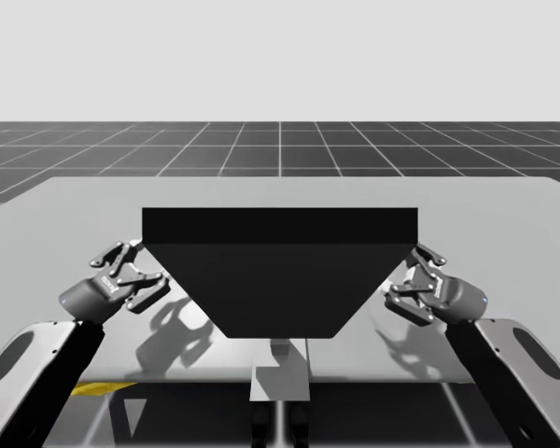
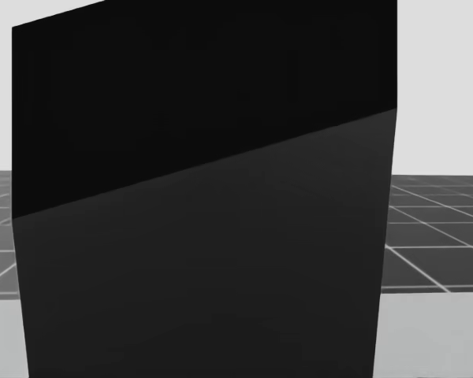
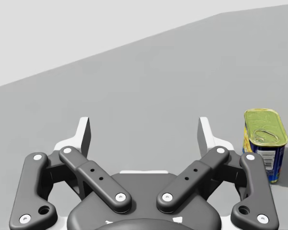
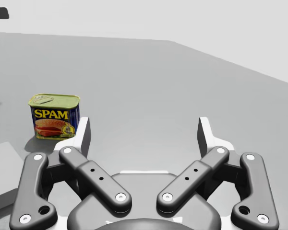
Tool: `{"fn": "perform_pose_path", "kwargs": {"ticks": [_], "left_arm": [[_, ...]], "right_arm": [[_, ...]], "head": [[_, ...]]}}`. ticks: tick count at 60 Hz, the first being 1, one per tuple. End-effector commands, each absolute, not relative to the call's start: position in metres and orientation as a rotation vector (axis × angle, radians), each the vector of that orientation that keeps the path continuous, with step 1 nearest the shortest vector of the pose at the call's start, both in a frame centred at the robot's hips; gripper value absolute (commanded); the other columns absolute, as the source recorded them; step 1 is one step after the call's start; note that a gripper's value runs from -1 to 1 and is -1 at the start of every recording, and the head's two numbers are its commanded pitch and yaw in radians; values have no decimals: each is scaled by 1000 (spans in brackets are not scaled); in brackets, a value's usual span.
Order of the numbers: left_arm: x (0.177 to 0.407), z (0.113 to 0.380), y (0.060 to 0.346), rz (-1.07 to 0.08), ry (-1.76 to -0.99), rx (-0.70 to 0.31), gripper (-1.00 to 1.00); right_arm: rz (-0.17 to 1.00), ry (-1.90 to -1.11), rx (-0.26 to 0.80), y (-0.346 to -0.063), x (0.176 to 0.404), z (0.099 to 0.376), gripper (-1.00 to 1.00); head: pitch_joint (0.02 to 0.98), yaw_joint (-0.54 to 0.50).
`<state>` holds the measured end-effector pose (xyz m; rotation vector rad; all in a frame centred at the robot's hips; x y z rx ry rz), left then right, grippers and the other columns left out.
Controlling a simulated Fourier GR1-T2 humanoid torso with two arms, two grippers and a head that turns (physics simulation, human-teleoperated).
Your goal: Reach around the screen and pick up the object behind it.
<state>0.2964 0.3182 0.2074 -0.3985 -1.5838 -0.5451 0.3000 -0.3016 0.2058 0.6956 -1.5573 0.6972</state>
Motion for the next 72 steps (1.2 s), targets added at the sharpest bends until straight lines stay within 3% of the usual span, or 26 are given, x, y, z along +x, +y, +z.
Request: {"fn": "perform_pose_path", "kwargs": {"ticks": [1,18,46,72], "left_arm": [[287,204,320,-619,-1520,-445,-1000],[284,188,293,-683,-1436,-491,-1000],[296,160,221,-756,-1340,-534,-1000],[335,135,190,-716,-1261,-514,-1000]], "right_arm": [[813,-1487,803,-303,279,202,-1000],[871,-1446,850,-305,273,192,-1000],[903,-1434,849,-306,272,182,-1000],[931,-1437,843,-305,271,180,-1000]], "head": [[190,-55],[194,-52],[213,-48],[238,-50]]}}
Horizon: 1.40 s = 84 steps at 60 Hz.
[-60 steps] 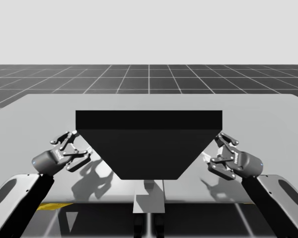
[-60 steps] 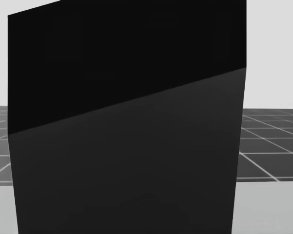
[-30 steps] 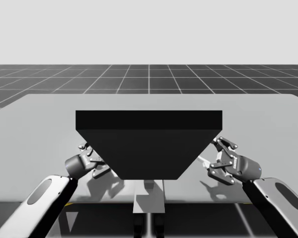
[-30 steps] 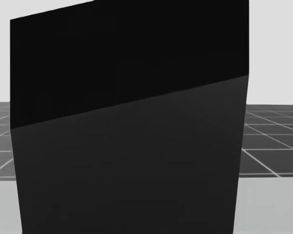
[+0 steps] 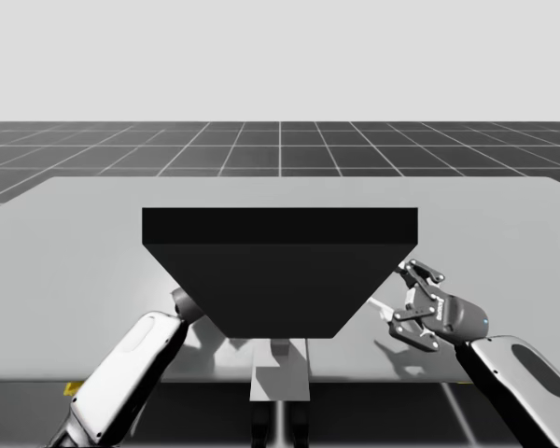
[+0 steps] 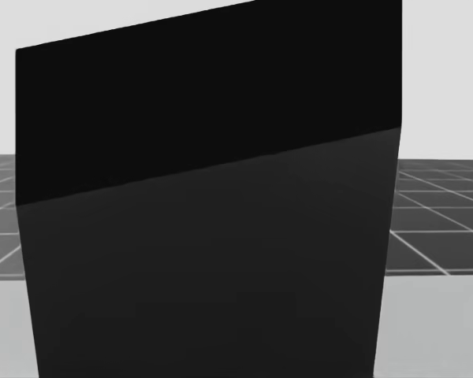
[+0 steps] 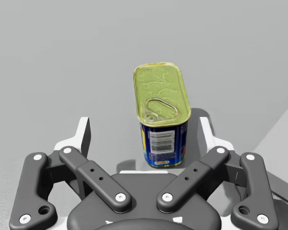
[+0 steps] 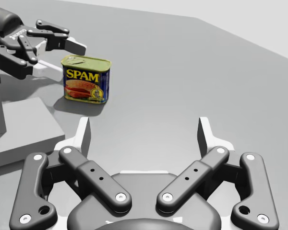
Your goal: Reach around the screen and pick up the object behind it.
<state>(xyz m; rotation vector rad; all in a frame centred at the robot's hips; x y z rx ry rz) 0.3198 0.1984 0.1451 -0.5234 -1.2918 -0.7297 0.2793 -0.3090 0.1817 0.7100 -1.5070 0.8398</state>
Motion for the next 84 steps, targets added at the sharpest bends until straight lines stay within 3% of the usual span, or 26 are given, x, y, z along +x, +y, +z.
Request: {"fn": "perform_pose_path", "kwargs": {"ticks": [1,16,26,29,30,47,71,84], "left_arm": [[337,134,188,-715,-1257,-517,-1000],[348,128,167,-735,-1184,-595,-1000],[348,124,163,-752,-1166,-596,-981],[349,123,163,-750,-1164,-590,-56],[349,122,164,-746,-1157,-592,915],[347,127,182,-719,-1168,-563,1000],[348,160,290,-574,-1264,-391,1000],[351,179,332,-529,-1308,-295,1000]], "right_arm": [[932,-1437,845,-305,271,179,-1000],[937,-1440,843,-306,270,176,-1000],[937,-1446,838,-307,271,176,-1000],[938,-1446,838,-307,271,176,-1000],[938,-1447,837,-307,271,177,-1000],[942,-1448,834,-308,270,178,-1000],[948,-1445,825,-306,271,177,-1000],[949,-1447,821,-304,272,177,-1000]], "head": [[240,-49],[253,-54],[257,-59],[257,-59],[258,-59],[255,-59],[244,-54],[238,-51]]}}
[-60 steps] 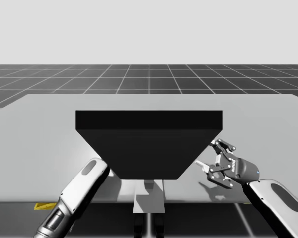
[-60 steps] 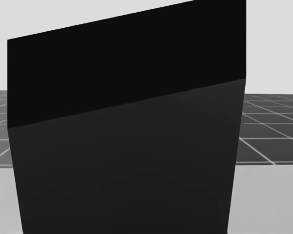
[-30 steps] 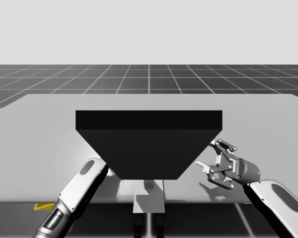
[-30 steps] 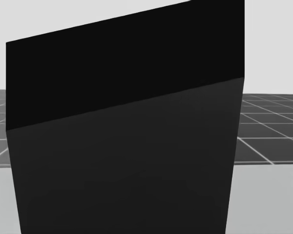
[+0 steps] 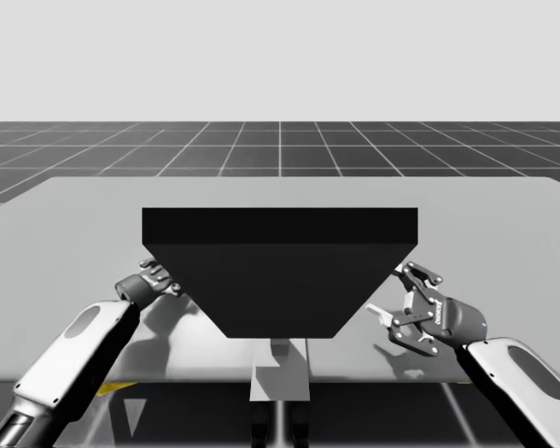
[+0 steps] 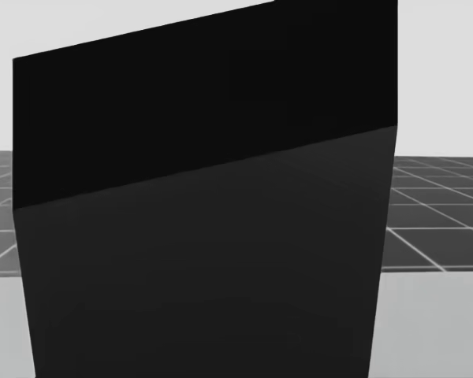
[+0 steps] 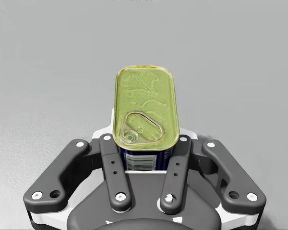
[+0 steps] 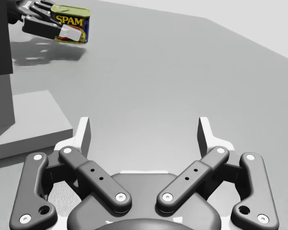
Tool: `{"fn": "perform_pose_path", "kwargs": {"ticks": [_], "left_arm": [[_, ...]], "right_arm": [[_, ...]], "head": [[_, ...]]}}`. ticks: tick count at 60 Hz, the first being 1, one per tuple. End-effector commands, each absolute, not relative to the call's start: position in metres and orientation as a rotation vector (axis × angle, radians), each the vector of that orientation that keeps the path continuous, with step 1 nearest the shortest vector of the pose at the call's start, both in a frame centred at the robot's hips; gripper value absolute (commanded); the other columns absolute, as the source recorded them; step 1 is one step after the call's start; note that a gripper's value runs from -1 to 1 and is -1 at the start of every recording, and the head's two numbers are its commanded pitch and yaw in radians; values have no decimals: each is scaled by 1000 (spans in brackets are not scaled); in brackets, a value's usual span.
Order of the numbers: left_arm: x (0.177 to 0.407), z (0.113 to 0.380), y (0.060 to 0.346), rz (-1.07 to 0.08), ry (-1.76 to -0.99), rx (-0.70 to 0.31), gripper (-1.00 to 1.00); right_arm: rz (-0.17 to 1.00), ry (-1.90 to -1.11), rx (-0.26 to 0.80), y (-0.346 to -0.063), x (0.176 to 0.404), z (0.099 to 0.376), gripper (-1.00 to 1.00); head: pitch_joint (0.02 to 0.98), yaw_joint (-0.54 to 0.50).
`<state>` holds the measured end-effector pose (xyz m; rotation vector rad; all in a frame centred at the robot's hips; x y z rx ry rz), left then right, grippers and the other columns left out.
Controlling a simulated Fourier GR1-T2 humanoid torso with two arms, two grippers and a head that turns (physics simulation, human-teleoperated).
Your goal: Reach around the screen and pick up the object behind it.
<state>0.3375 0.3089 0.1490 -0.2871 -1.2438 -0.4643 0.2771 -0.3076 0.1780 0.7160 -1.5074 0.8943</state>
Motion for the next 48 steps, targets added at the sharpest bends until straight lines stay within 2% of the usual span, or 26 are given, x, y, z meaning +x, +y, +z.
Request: {"fn": "perform_pose_path", "kwargs": {"ticks": [1,9,22,25,29,42,44,46,48], "left_arm": [[353,185,339,-520,-1318,-282,1000],[356,214,360,-498,-1370,-227,1000],[352,255,374,-496,-1456,-201,1000],[351,266,377,-502,-1478,-188,1000],[348,281,380,-501,-1507,-176,1000],[329,353,389,-497,-1659,-123,1000],[327,356,389,-496,-1669,-118,1000],[319,374,388,-494,-1718,-116,1000],[315,381,386,-498,-1737,-111,1000]], "right_arm": [[950,-1446,820,-304,272,177,-1000],[952,-1449,816,-303,273,176,-1000],[948,-1453,795,-304,274,174,-1000],[957,-1495,741,-304,273,173,-1000],[948,-1457,752,-305,274,174,-1000],[934,-1437,760,-305,274,174,-1000],[932,-1435,762,-305,275,174,-1000],[927,-1431,765,-306,275,174,-1000],[927,-1431,767,-306,275,174,-1000]], "head": [[237,-51],[235,-47],[232,-51],[232,-52],[232,-52],[230,-54],[229,-54],[228,-54],[228,-54]]}}
